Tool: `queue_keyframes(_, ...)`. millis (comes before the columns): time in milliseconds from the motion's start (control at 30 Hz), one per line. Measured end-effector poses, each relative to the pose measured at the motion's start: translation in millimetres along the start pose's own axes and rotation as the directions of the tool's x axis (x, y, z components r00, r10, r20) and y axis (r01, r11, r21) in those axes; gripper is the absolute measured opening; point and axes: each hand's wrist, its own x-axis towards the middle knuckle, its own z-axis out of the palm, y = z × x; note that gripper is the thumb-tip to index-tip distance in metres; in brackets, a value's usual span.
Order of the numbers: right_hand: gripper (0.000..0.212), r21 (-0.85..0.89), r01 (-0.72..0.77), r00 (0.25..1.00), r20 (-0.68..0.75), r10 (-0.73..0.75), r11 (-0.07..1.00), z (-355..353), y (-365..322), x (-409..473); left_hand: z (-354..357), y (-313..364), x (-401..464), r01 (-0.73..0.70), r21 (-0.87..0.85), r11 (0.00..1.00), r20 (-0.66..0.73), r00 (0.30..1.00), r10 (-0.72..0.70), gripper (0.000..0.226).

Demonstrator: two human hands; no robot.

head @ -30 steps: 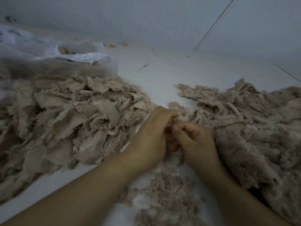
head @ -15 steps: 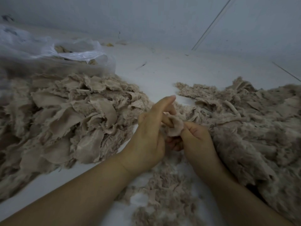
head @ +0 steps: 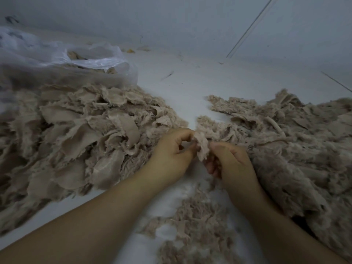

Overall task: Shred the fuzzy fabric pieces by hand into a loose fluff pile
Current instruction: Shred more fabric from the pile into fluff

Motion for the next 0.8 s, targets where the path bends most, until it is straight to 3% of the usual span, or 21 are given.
queue_keyframes(133,0.026,0.009,0.037,0.996,0.077,-0.037,0.999,0.9,2.1,-2.5,3.1,-4.0,-4.9,-0.083,0.126,0.989,-0.029,0.996,0.087,0.013)
queue_keyframes(233,0.016,-0.063,0.017,1.000,0.000,-0.018,0.998,1.0,5.1,-0.6,3.3,-4.9,-5.1,-0.096,0.120,0.988,-0.016,0.995,0.099,0.011)
queue_keyframes(333,0.027,0.020,-0.035,0.992,-0.124,0.037,0.999,-0.8,6.8,3.0,1.9,-5.1,-0.8,0.054,-0.099,0.994,-0.061,0.996,-0.060,0.022)
queue_keyframes(400,0.037,0.086,-0.077,0.987,-0.131,0.088,0.993,-0.7,5.1,2.8,0.6,-3.6,1.2,0.151,-0.265,0.952,-0.065,0.983,-0.174,0.029)
queue_keyframes(600,0.054,0.149,-0.148,0.983,-0.086,0.162,0.978,-2.8,-0.5,2.0,-0.8,-5.7,6.1,0.221,-0.383,0.897,-0.116,0.952,-0.284,0.039)
queue_keyframes(667,0.051,0.153,-0.148,0.984,-0.076,0.161,0.977,-3.1,-0.3,1.9,-4.0,-6.8,5.8,0.214,-0.407,0.888,-0.060,0.964,-0.260,0.038)
queue_keyframes(800,0.042,0.151,-0.118,0.986,-0.095,0.134,0.981,-3.2,3.9,1.4,-17.1,-7.7,0.1,0.257,-0.347,0.902,0.280,0.946,-0.162,0.045)
